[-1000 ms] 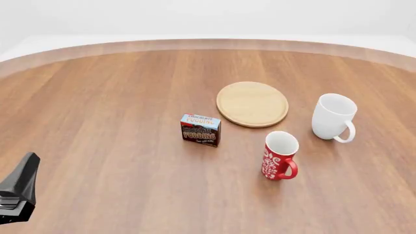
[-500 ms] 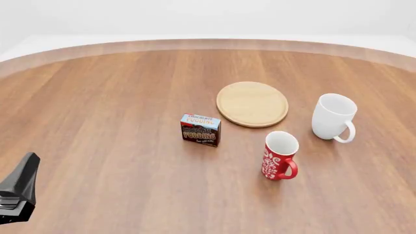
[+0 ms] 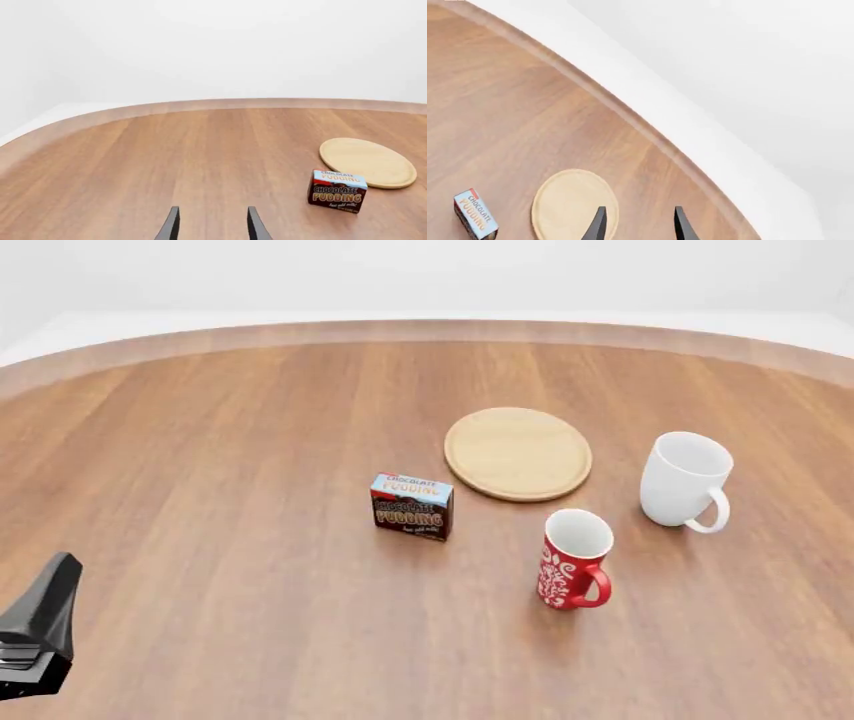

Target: Put the chocolate pudding to the left of the plate.

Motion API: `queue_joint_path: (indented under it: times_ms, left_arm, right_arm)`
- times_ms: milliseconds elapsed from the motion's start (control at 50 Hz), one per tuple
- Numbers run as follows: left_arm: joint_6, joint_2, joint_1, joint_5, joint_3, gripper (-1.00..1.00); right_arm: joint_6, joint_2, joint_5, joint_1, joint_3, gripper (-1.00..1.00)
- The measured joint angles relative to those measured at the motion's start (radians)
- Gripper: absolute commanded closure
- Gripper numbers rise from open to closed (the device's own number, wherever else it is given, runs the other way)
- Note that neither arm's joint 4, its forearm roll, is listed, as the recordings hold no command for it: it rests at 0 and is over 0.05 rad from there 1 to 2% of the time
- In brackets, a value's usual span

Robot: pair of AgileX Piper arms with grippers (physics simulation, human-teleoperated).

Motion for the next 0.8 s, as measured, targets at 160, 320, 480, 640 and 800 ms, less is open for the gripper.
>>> queue_joint_path:
  times_ms: [160,320,480,640,800]
  left_arm:
    - [0.0,0.0,0.0,0.0,0.0,-1.0]
    - [0.0,0.0,0.0,0.0,0.0,-1.0]
    - [0.0,0.0,0.0,0.0,0.0,-1.0]
    - [0.0,0.0,0.0,0.0,0.0,-1.0]
    - [0.0,0.0,0.0,0.0,0.0,-1.0]
  right_arm:
    - [-0.017,0.055,0.041,0.021,-0.021,-1.0]
    - [-0.036,0.098,0.064,0.039,-0.028,-1.0]
    - [-0.055,0.133,0.078,0.056,-0.027,-1.0]
    - [-0.048,0.161,0.094,0.091,-0.015,-1.0]
    - [-0.043,0.186,0.1,0.119,0.008,-1.0]
